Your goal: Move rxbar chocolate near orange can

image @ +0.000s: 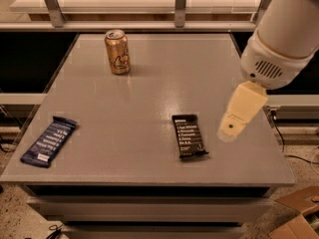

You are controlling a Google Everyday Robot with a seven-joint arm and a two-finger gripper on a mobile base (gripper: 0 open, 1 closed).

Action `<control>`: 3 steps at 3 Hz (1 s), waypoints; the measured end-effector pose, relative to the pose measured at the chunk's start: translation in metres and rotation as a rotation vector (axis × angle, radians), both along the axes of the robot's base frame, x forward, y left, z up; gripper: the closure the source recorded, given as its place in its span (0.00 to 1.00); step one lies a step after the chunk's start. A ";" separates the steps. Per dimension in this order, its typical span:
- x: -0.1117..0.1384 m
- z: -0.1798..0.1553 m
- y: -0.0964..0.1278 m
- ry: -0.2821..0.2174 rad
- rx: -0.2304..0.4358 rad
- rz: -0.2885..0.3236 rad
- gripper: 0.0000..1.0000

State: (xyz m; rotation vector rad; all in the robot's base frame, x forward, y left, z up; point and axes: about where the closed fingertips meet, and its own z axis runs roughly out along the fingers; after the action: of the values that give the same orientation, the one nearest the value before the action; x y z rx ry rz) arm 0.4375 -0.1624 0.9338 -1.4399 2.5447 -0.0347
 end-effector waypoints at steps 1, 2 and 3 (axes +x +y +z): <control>-0.002 -0.030 0.023 0.055 0.016 -0.121 0.00; -0.004 -0.059 0.042 0.103 0.021 -0.248 0.00; -0.004 -0.081 0.058 0.135 0.016 -0.365 0.00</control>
Offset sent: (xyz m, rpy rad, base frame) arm -0.0076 0.0648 -0.0979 0.0313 0.1811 -0.4794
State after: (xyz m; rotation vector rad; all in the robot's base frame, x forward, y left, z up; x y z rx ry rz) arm 0.4340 -0.1040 0.8532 -0.9848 2.8767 0.0258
